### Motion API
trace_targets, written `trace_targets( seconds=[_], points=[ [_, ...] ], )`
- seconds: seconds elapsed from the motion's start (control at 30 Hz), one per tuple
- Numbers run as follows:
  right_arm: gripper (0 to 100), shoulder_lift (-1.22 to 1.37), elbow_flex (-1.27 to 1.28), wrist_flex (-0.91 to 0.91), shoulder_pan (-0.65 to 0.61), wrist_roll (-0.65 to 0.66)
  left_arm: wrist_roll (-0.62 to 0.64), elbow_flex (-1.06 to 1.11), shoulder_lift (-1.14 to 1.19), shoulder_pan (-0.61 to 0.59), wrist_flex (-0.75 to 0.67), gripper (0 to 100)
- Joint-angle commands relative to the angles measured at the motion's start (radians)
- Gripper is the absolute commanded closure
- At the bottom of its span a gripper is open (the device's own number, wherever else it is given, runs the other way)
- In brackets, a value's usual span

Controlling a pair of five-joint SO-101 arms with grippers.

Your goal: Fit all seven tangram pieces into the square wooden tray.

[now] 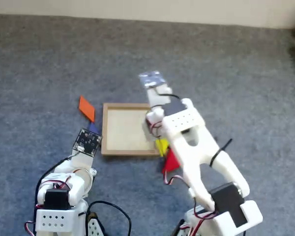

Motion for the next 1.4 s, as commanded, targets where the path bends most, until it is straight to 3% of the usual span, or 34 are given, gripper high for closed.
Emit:
trace_targets(
  seconds=[0.0,0.3,0.63,0.83,1.0,1.07,1.2,1.37],
  points=[
    [79.6,-0.058,-0.081,-0.007,-0.110,-0.017,0.011,0.021,-0.035,-0.012,0.005,100],
    [79.6,0.154,-0.246,-0.059,-0.150,-0.026,0.011,0.021,-0.035,-0.012,0.005,100],
    [79.6,0.423,-0.541,-0.059,-0.160,-0.304,0.011,0.021,-0.035,-0.012,0.005,100],
    [79.0,0.526,-0.636,-0.028,-0.220,-0.373,0.011,0.021,-0.035,-0.012,0.005,100],
    [64.3,0.547,-0.762,0.124,-0.232,-0.451,0.011,0.021,-0.035,-0.012,0.005,100],
    [58.6,0.547,-0.805,0.179,-0.231,-0.451,0.011,0.021,-0.035,-0.012,0.005,100],
    [58.1,0.547,-0.865,0.252,-0.211,-0.443,0.011,0.021,-0.035,-0.012,0.005,100],
    [62.5,0.544,-0.895,0.320,-0.165,-0.275,0.011,0.021,-0.035,-0.012,0.005,100]
  ],
)
